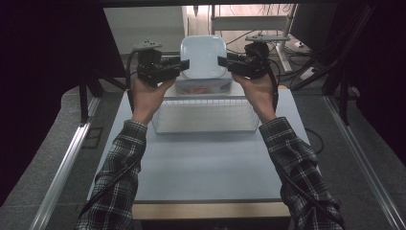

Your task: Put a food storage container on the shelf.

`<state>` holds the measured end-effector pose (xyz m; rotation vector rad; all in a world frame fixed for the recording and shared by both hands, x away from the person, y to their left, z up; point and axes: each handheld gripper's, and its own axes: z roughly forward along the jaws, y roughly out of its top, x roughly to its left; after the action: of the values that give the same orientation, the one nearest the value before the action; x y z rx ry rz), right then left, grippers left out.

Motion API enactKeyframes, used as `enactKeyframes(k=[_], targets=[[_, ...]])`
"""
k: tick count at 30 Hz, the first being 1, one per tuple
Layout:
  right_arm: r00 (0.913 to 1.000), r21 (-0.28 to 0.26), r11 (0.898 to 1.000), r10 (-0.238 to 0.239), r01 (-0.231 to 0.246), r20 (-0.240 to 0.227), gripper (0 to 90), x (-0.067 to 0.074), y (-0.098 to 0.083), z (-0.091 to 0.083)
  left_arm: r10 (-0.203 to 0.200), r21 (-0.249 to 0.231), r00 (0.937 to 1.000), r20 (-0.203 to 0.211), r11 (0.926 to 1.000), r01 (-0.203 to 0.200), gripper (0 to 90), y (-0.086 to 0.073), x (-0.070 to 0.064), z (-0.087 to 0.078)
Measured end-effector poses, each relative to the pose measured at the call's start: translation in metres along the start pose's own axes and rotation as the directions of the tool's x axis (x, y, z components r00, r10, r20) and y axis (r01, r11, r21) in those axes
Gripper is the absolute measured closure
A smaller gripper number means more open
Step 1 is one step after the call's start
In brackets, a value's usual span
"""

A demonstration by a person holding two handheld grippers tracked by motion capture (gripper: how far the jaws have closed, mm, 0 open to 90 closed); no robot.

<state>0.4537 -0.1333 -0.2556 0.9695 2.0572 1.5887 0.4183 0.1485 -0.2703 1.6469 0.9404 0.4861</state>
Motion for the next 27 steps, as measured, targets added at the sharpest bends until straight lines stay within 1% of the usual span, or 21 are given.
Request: enactKeyframes(k=[2, 3, 6, 9, 12, 17, 20, 22, 24, 27], targets=[[1.0000, 0.002, 1.000, 0.000, 0.000, 0.005, 56.4, -0.001, 0.001, 0.002, -0.012, -0.002, 0.9999, 0.006, 0.9999, 0.012, 59.6, 0.001, 0.002, 0.001], [1.0000, 0.005, 1.000, -0.002, 0.002, 0.008, 55.6, -0.001, 0.001, 0.004, -0.011, -0.001, 0.9999, 0.005, 0.9999, 0.011, 59.0, 0.001, 0.003, 0.001], [0.9999, 0.009, 1.000, 0.006, -0.006, 0.009, 54.8, -0.002, 0.002, 0.007, -0.028, 0.002, 0.9996, 0.005, 0.9996, 0.028, 56.7, 0.003, 0.005, 0.003], [0.9999, 0.011, 1.000, 0.010, -0.010, 0.010, 54.0, -0.002, 0.003, 0.008, -0.021, 0.003, 0.9996, -0.021, 0.9998, 0.021, 53.9, 0.005, 0.006, 0.005], [0.9997, 0.013, 1.000, 0.006, -0.007, 0.022, 51.3, -0.002, 0.003, 0.010, -0.006, 0.010, 0.9985, -0.055, 0.9999, 0.007, 50.3, 0.007, 0.005, 0.007], [0.9996, 0.008, 1.000, 0.013, -0.013, 0.025, 50.9, -0.003, 0.003, 0.012, -0.004, 0.018, 0.9947, -0.102, 0.9998, 0.006, 43.3, 0.011, 0.005, 0.010], [0.9995, 0.007, 1.000, 0.013, -0.013, 0.029, 50.2, -0.002, 0.004, 0.013, 0.000, 0.018, 0.9923, -0.123, 0.9998, 0.003, 42.6, 0.013, 0.005, 0.011], [0.9991, 0.000, 1.000, 0.015, -0.015, 0.040, 47.9, -0.002, 0.004, 0.013, -0.002, 0.015, 0.9923, -0.124, 0.9999, 0.003, 42.6, 0.013, 0.005, 0.012], [0.9981, -0.010, 1.000, 0.012, -0.012, 0.060, 46.8, -0.002, 0.003, 0.013, -0.009, 0.009, 0.9928, -0.119, 0.9999, 0.010, 42.5, 0.013, 0.005, 0.013], [0.9976, -0.017, 1.000, 0.022, -0.021, 0.066, 45.6, -0.003, 0.003, 0.014, -0.024, 0.001, 0.9928, -0.118, 0.9997, 0.024, 42.3, 0.013, 0.007, 0.015]])
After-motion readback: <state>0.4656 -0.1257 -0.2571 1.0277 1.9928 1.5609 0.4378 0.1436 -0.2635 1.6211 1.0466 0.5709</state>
